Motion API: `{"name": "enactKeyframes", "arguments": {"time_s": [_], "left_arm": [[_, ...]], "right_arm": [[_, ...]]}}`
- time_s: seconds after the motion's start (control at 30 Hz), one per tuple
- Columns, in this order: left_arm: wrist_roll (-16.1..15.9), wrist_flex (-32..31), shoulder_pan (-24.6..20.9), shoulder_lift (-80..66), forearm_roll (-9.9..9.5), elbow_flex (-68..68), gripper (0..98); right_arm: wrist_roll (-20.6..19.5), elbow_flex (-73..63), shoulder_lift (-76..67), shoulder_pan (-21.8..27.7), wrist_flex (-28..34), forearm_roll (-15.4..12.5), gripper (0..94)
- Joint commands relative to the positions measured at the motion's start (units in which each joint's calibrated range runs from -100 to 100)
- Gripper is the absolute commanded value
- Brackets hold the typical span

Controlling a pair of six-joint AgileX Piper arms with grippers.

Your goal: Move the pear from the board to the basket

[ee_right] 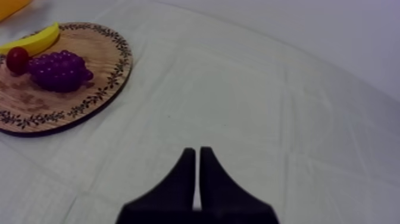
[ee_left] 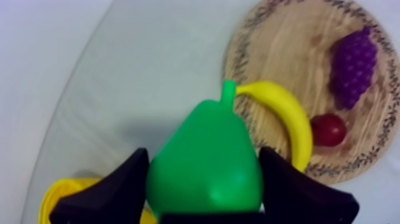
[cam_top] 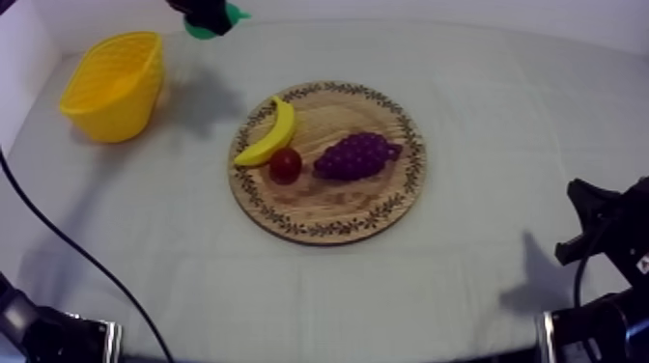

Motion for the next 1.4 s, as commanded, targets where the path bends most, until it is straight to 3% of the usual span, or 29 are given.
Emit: {"name": "enactKeyframes", "arguments": {"time_s": [0.0,0.37,0.6,1.37], "left_arm": [[-0.4,-1.2,-3.4,-0.5,-0.05,0.8,53.9],[-2.7,-3.2,-14.3,-0.8,-0.82,2.1,53.1],[-3.2,-3.4,-18.6,0.1,-0.91,2.2,53.2],[-1.8,-7.1,-21.7,14.3,1.45,-0.1,58.6]], "right_arm": [[0.0,0.0,0.0,0.0,0.0,0.0,0.4],[0.0,0.0,0.0,0.0,0.0,0.0,0.4],[0.0,0.0,0.0,0.0,0.0,0.0,0.4],[0.0,0.0,0.0,0.0,0.0,0.0,0.4]]}}
